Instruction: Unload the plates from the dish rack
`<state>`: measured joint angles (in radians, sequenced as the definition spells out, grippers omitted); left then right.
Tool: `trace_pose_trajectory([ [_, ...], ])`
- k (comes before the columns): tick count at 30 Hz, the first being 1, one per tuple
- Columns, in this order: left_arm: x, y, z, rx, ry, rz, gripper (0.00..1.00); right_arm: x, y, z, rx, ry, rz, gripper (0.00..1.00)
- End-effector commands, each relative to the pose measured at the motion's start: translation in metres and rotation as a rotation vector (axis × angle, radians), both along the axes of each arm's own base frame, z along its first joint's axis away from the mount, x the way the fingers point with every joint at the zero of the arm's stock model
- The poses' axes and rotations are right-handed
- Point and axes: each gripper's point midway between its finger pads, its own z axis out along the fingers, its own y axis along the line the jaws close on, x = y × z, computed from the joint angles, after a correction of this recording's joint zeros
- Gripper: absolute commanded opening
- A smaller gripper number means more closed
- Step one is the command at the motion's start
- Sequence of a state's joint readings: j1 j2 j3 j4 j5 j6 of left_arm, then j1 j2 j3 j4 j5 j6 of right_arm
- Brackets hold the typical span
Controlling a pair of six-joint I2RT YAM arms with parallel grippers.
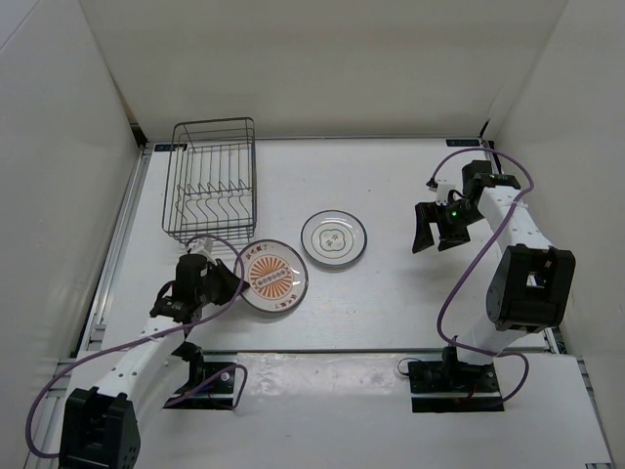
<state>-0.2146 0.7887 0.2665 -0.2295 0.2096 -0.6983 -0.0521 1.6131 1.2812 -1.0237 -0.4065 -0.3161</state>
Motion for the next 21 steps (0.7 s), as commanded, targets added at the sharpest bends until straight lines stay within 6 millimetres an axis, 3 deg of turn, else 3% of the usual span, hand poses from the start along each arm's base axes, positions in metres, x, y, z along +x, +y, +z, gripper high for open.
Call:
trace_pose_trajectory([
  [1,-0.017,0.026,-0.036,0.139,0.102,0.059,0.10,0.000,0.000,0.004,0.006,-0.003,0.003,0.90],
  [9,-0.039,0.038,-0.058,0.188,0.211,0.093,0.33,0.001,0.000,0.004,0.008,-0.005,0.003,0.90],
  [12,-0.046,0.040,-0.064,0.203,0.250,0.092,0.36,0.001,0.001,0.003,0.007,-0.001,0.005,0.90],
  [18,-0.052,0.044,-0.069,0.222,0.300,0.103,0.54,0.003,0.000,0.004,0.006,-0.009,0.002,0.90],
  [21,-0.053,0.045,-0.068,0.234,0.323,0.099,0.58,0.001,0.000,0.004,0.007,-0.007,0.002,0.90],
])
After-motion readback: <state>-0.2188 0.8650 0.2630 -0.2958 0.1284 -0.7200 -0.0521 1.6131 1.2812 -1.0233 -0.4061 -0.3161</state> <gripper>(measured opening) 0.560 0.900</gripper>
